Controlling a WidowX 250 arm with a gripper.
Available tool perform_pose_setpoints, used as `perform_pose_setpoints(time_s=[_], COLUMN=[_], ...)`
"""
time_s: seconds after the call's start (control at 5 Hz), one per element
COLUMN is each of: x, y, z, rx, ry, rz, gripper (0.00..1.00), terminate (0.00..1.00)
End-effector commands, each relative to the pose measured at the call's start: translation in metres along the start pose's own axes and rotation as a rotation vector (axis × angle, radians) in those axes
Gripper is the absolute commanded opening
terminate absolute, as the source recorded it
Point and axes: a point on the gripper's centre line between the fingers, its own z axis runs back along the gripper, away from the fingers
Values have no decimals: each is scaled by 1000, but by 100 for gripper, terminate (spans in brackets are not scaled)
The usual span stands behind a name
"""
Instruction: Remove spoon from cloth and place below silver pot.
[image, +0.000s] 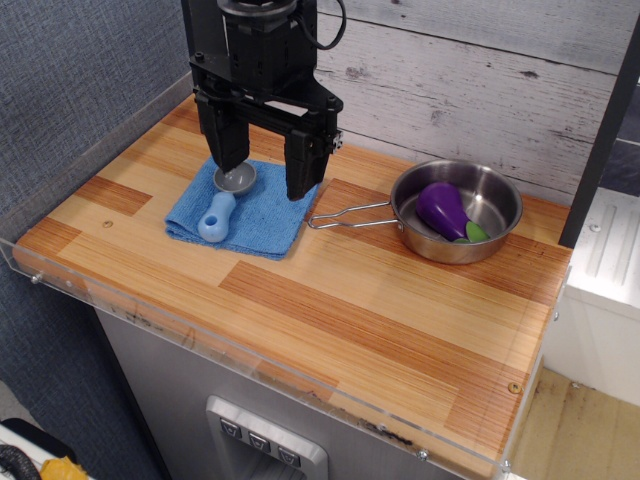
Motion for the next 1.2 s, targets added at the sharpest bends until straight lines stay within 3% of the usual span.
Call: perform_pose_setpoints(time_s=[0.0,0.6,1.0], x=[0,-18,-18], y=[0,59,90], z=[0,-14,-33], rx=[0,151,74], ry=[0,16,-33], rz=[0,44,115], gripper=[100,100,100], terminate=[0,0,0])
